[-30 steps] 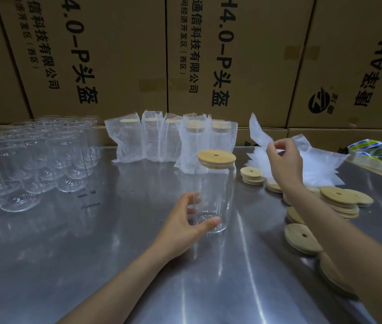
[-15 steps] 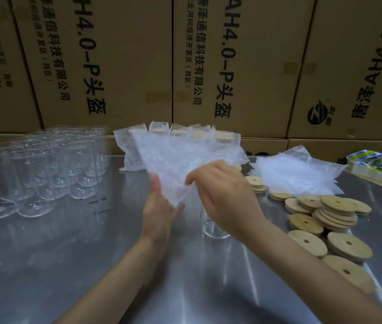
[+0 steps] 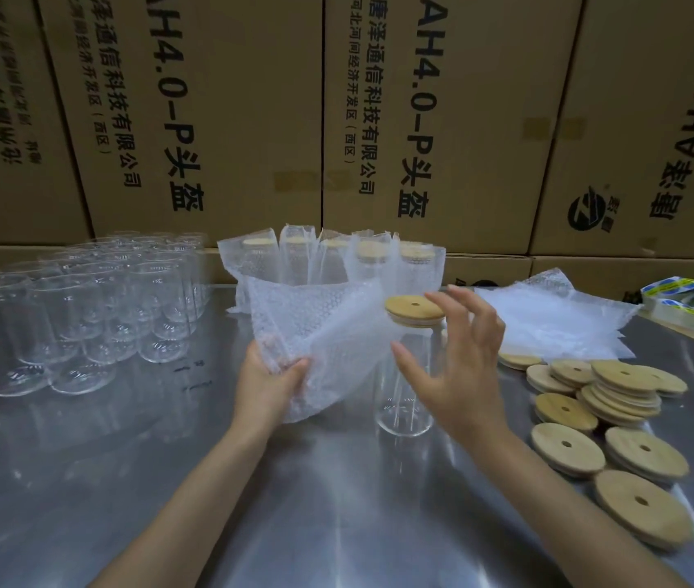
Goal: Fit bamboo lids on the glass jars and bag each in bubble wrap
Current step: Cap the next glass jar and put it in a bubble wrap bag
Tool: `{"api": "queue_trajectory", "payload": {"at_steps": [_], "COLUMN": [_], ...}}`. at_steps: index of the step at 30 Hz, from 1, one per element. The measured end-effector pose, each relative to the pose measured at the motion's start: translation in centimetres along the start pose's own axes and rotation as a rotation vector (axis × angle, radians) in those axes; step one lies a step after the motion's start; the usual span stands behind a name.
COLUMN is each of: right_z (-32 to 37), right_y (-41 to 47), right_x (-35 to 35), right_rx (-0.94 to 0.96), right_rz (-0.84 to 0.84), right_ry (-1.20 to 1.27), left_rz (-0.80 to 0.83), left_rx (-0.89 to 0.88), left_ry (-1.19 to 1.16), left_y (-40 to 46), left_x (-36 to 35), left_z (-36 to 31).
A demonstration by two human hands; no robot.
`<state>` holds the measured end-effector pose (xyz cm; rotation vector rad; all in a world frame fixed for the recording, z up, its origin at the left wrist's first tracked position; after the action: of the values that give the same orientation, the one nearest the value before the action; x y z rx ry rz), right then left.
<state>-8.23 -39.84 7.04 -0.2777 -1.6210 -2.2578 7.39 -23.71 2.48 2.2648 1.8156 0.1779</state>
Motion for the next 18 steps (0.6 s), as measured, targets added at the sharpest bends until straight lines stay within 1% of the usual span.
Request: {"api": "queue_trajectory", "payload": {"at_steps": [3,4,5,7,8,9,10,11,12,14,15,16,18], "right_z": [-2.0,-2.2,-2.3,-2.2,-2.2,-2.1,-2.2,-2.3,-2.4,-2.9,-3.2,-3.6,-4.6], "right_y": [-0.5,-0.5,-0.4,-0.2,-0.2,-0.3,-0.3,-0.4,-0.4,-0.3,-0.3,-0.2,-0.2], "right_x": [-0.2,-0.1,-0.1,0.0,0.0,0.1,0.2,0.2,0.4,0.6,0.6,0.6,0.5], "right_rx": [-0.149,-0.186,-0.212,-0.24,-0.245,-0.254,-0.27,-0.294,-0.322,-0.391,-0.441,-0.506,-0.66], "right_rz": [0.168,0.202,0.218,0.209,0.189,0.166,0.144,0.124,0.105,0.075,0.061,0.044,-0.007], "right_ry": [0.159,0.195,0.209,0.211,0.207,0.207,0.214,0.228,0.245,0.285,0.32,0.37,0.503], "left_rz": [0.016,0.018,0.004,-0.099,-0.155,-0.175,-0.131,-0.026,0.12,0.398,0.48,0.514,0.47], "left_rx": [-0.099,-0.125,-0.138,-0.178,-0.246,-0.328,-0.403,-0.455,-0.469,-0.436,-0.406,-0.381,-0.364], "left_ry": [0.49,0.632,0.704,0.768,0.825,0.876,0.893,0.865,0.818,0.792,0.835,0.88,0.946], "left_y": [0.8,0.8,0.8,0.4,0.1,-0.2,-0.5,-0.9,-1.5,-2.7,-3.2,-3.4,-3.5], "left_x": [1.5,1.9,2.2,2.5,2.4,2.0,1.4,0.5,-0.5,-2.4,-3.0,-3.3,-3.5], "left_z": [0.4,0.7,1.0,0.9,0.5,0.0,-0.3,-0.5,-0.5,0.3,0.7,1.0,0.8]}}
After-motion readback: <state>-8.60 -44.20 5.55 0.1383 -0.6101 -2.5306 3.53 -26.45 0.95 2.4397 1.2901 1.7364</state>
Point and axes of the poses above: each hand's wrist, its own y-axis towards the middle knuckle, its own x-axis out of the back of the hand, z = x × y, the point moved 3 cm from there along y, towards the middle knuckle, and after that the axes turned 1 degree about -z, right-handed, at the moved point
